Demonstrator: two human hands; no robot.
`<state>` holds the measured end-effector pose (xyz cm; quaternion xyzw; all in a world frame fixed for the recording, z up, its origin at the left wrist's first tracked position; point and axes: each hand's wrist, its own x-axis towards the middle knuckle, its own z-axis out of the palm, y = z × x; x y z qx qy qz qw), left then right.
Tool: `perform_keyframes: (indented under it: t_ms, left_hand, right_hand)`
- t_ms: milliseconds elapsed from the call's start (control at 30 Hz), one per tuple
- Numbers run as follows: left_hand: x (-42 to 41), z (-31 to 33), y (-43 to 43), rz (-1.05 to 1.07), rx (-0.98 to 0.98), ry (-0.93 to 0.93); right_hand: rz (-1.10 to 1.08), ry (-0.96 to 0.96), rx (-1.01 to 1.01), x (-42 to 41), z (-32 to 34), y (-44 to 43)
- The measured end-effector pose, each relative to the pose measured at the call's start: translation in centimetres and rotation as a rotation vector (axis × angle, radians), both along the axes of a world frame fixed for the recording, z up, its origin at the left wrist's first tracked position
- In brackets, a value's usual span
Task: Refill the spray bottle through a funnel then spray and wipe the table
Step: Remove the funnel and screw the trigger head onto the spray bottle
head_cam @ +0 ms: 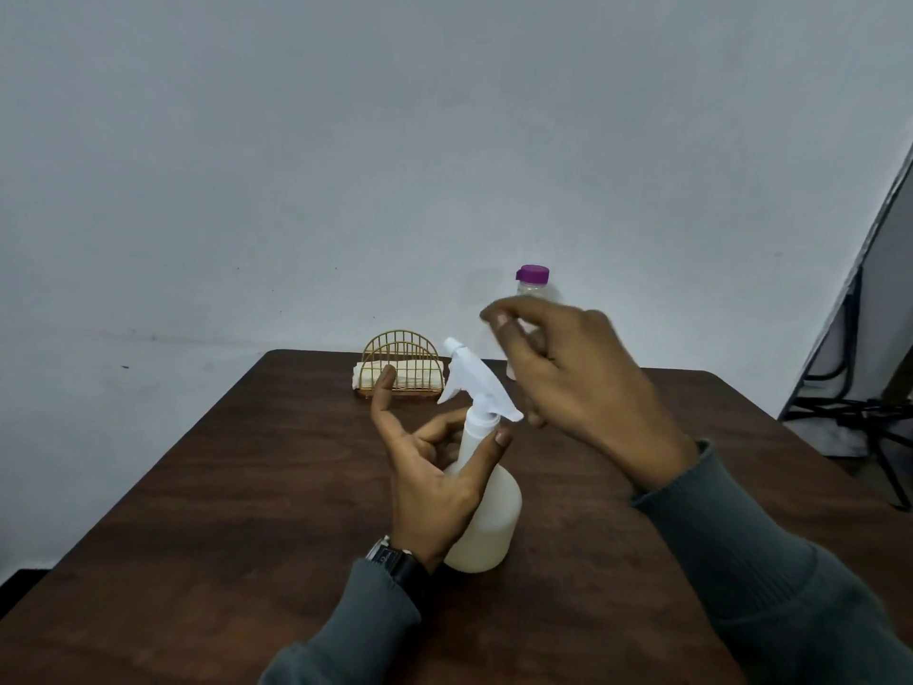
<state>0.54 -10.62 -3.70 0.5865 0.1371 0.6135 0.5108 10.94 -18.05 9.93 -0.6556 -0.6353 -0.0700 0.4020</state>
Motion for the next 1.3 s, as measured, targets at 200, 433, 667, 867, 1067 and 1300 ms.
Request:
perform_keyframes:
  t_ms: [200, 433, 667, 867, 1067, 1300]
  left_hand:
    - [0.3, -0.6, -0.5, 0.069, 0.077, 0.026]
    - [0.1, -0.9, -0.4, 0.083, 0.116, 0.029]
    - [0.2, -1.0, -0.3, 0.104, 0.142, 0.057]
    - [0.0, -1.2, -0.5, 0.175, 0.195, 0.128]
    - [-0.2, -1.4, -0.5, 0.182, 0.177, 0.162]
    - [-0.1, -1.4, -0.7, 0.210, 0.228, 0.144]
  right_hand:
    - [0.208, -0.362, -0.396, 1.0, 1.3, -0.9]
    - [0.051, -0.689, -0.215, -0.1, 0.6, -0.8]
    - [-0.096, -0.580, -0.093, 0.8, 1.3, -0.9]
    - [-0.047, -0.319, -0.044, 1.0, 1.5, -2.1]
    - [0.054, -0.351, -0.256, -0.1, 0.7, -1.8]
    - [0.176, -0.132, -0.244, 1.0, 1.0, -1.8]
